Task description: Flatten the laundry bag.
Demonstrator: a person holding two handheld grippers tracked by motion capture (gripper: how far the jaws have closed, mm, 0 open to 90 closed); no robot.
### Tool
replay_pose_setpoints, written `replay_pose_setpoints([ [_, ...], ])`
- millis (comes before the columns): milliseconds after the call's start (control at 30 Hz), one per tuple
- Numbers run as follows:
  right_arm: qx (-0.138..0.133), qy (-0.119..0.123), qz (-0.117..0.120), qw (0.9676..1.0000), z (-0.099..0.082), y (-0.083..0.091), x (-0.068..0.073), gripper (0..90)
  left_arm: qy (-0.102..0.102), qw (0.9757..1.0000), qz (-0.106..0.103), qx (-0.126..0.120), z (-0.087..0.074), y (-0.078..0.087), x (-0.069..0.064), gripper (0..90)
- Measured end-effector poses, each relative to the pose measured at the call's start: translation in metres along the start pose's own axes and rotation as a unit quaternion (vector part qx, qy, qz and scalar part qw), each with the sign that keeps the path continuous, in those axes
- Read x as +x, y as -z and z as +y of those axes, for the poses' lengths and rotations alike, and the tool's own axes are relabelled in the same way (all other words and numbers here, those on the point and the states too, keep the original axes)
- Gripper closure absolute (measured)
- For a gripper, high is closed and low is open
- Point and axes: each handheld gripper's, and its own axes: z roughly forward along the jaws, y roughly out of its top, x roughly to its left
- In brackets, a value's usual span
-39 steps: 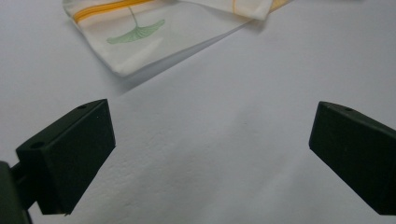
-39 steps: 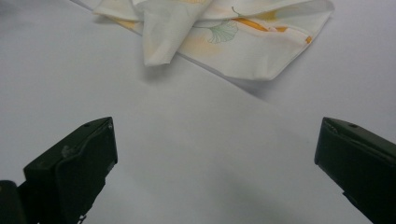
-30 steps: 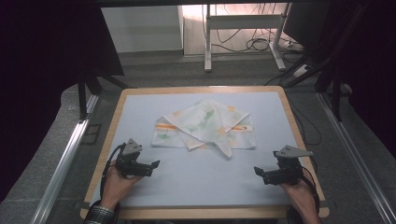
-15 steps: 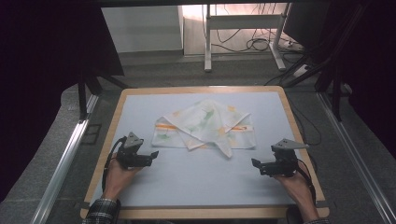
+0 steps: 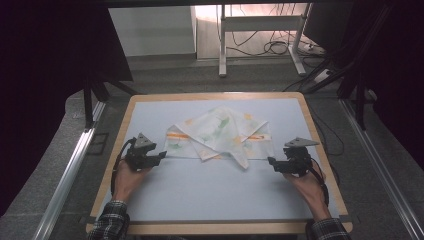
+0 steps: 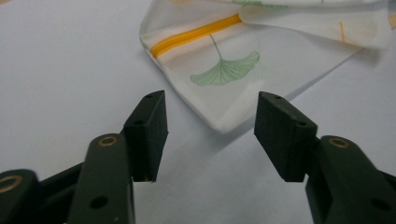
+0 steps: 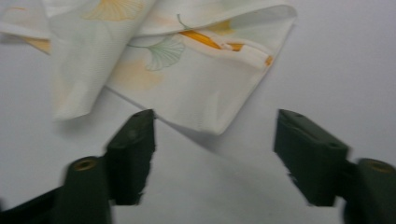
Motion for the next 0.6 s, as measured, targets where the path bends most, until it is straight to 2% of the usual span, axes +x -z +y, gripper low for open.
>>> replay_pose_setpoints([
  [33, 0.007, 0.002, -0.010, 0.9999, 0.003, -0.003, -0.002, 43.8, 0.006, 1.0000, -0.001, -0.005, 0.002, -0.002, 0.002, 50.8],
  [67, 0.006, 0.002, -0.007, 1.0000, 0.003, -0.005, -0.003, 47.8, 0.006, 1.0000, -0.001, -0.005, 0.002, -0.002, 0.002, 54.1],
  [133, 0.005, 0.001, -0.003, 1.0000, 0.004, -0.007, -0.004, 50.1, 0.012, 0.9999, 0.006, -0.004, 0.004, -0.005, 0.003, 55.9],
  [233, 0.005, -0.002, -0.001, 1.0000, 0.010, -0.015, -0.006, 59.1, 0.010, 0.9999, 0.009, 0.005, 0.006, -0.013, 0.003, 54.8],
  [333, 0.011, 0.000, -0.002, 0.9999, 0.012, -0.021, -0.006, 60.4, 0.008, 0.9998, 0.016, 0.010, 0.006, -0.016, 0.003, 51.4],
  [367, 0.023, 0.001, -0.007, 0.9997, 0.013, -0.027, -0.006, 60.5, 0.008, 0.9997, 0.021, 0.013, 0.006, -0.018, 0.002, 44.7],
  [400, 0.029, 0.004, -0.011, 0.9995, 0.013, -0.029, -0.006, 58.1, 0.004, 0.9994, 0.028, 0.018, 0.006, -0.020, 0.001, 43.2],
  [500, 0.043, 0.008, -0.016, 0.9989, 0.012, -0.036, -0.006, 55.4, -0.002, 0.9989, 0.031, 0.034, 0.005, -0.024, 0.000, 40.0],
  [533, 0.049, 0.010, -0.018, 0.9986, 0.012, -0.038, -0.007, 55.5, -0.003, 0.9988, 0.031, 0.038, 0.004, -0.026, -0.001, 39.9],
  [567, 0.056, 0.009, -0.020, 0.9982, 0.012, -0.040, -0.006, 56.1, -0.014, 0.9980, 0.029, 0.055, 0.004, -0.030, -0.003, 40.3],
  [600, 0.056, 0.009, -0.020, 0.9982, 0.012, -0.040, -0.006, 56.1, -0.014, 0.9980, 0.029, 0.055, 0.004, -0.030, -0.003, 42.5],
])
